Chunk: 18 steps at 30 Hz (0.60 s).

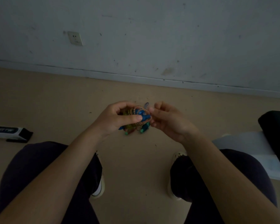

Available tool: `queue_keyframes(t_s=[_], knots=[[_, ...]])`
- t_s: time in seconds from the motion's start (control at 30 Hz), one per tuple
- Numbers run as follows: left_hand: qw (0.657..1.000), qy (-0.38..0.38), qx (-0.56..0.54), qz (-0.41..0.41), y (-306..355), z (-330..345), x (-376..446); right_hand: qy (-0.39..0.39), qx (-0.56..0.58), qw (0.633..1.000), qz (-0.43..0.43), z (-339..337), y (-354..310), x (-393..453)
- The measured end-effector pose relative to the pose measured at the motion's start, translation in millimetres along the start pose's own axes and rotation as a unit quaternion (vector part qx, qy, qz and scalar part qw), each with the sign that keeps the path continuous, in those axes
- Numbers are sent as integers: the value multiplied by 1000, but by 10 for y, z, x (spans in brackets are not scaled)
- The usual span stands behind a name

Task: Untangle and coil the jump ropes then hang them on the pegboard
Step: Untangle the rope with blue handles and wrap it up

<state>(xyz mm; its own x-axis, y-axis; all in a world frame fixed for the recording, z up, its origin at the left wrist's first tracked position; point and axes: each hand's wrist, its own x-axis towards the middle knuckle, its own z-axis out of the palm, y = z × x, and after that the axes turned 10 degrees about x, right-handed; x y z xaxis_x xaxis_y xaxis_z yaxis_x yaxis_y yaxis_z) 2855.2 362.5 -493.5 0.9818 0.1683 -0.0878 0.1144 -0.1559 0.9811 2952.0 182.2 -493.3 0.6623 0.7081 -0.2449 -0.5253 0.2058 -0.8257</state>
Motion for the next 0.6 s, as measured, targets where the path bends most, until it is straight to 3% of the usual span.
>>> queue_keyframes(t_s=[0.17,0.33,0.47,0.53,0.6], knots=[[999,23,23,-10,3,-28,11,-28,-21,999,23,-48,-87,-27],[997,22,71,-21,-36,-19,2,-57,-247,966,44,-110,-161,-92],[996,39,64,-42,-38,-47,15,-51,-342,938,32,-153,-167,-107],[995,45,67,-51,-30,-64,22,-34,-325,945,10,-142,-160,-103],[996,26,65,-58,-18,-50,28,-1,-189,982,-12,-146,-167,-76]])
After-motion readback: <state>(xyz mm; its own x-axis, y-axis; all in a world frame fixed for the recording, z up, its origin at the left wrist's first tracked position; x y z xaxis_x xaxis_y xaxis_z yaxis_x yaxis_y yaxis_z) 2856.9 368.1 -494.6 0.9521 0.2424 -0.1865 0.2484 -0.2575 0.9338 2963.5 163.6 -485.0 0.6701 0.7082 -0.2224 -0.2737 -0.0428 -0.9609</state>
